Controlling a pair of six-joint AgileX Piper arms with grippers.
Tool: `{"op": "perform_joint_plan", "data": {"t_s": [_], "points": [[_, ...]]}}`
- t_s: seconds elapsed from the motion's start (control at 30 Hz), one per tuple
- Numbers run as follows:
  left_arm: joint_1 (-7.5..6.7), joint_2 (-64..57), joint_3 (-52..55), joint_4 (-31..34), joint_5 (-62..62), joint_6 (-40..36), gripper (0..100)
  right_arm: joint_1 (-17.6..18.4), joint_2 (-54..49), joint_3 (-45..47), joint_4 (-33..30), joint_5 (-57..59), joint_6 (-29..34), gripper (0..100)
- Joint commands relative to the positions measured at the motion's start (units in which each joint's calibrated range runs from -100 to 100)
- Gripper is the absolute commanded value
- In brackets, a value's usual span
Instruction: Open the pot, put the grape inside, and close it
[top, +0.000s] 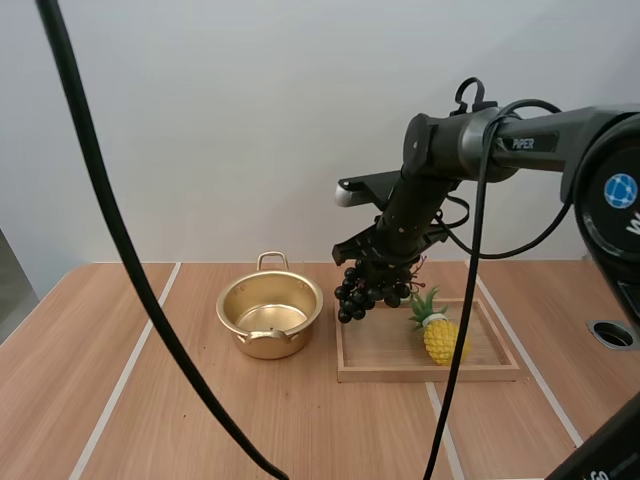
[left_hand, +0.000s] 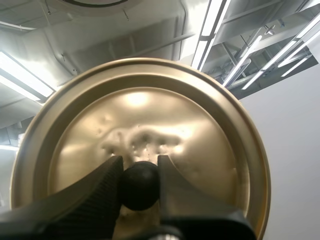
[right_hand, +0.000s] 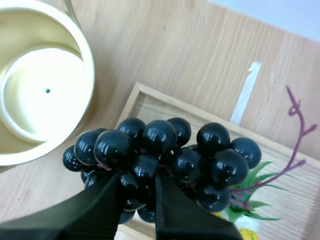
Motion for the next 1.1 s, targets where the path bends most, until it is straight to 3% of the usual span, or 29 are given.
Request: {"op": "perform_joint_plan", "data": {"t_s": [0.0,0.17,0.37,0.47,0.83,1.07], "points": [[0.04,0.2,-0.17,-0.99,-3.65,-0.16,0,0.05,-2.96,0.2,0.01,-0.45,-0.35,0],[0.04,0.2,-0.17,-0.99,-5.95,-0.16,0,0.05,-6.23,-2.6,0.71,-0.76,-0.6,0],[0.04,0.2,-2.24,-0.99,-6.47,-0.16,0,0.2,-6.85,-11.38,7.48,4.9,-2.88,0],[0.04,0.2,-3.58,-0.99,-6.47,-0.16,0,0.93,-6.85,-13.55,7.86,5.11,-2.88,0],[0.04,0.2,-8.41,-0.99,-5.87,-0.16,0,8.28,-6.49,-14.23,6.05,1.1,-3.76,0],[0.04,0.07,-11.44,-0.77,-3.87,-0.16,0,9.37,-3.47,-14.39,6.05,1.1,-4.03,0]]}}
